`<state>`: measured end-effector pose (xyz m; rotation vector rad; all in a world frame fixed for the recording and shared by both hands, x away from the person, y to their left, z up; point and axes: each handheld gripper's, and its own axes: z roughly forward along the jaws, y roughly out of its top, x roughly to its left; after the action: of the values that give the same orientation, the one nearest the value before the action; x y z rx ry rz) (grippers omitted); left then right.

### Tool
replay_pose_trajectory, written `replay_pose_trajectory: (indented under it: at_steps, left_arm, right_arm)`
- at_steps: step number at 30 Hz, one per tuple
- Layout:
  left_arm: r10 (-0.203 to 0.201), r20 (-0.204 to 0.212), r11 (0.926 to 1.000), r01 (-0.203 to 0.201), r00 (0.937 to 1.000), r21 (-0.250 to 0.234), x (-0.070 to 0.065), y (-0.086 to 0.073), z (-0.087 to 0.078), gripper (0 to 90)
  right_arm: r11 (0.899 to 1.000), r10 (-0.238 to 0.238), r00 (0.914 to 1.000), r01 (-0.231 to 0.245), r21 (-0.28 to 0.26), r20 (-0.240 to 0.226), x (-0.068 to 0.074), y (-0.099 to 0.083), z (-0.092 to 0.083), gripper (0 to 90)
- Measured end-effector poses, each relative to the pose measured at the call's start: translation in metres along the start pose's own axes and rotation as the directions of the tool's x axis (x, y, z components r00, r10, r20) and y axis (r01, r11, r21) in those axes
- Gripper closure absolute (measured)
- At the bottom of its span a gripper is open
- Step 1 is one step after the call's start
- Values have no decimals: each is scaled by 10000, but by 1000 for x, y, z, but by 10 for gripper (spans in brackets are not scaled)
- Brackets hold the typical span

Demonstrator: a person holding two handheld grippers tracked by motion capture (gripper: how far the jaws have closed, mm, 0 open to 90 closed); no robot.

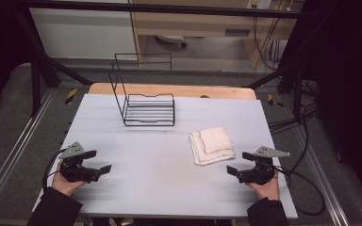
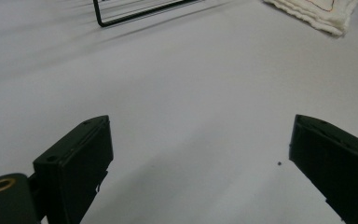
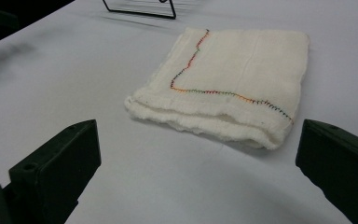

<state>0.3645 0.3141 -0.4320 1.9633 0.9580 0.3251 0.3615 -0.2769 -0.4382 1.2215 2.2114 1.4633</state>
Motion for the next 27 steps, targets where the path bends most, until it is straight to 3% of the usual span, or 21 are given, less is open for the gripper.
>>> replay_pose_trajectory:
  at_steps: [27]
  left_arm:
    - [140, -85, 9999, -140, 9999, 86, -2, -2, 1, 66]
  right_arm:
    - [9996, -142, 9998, 139, 228, 136, 8, 3, 9, 24]
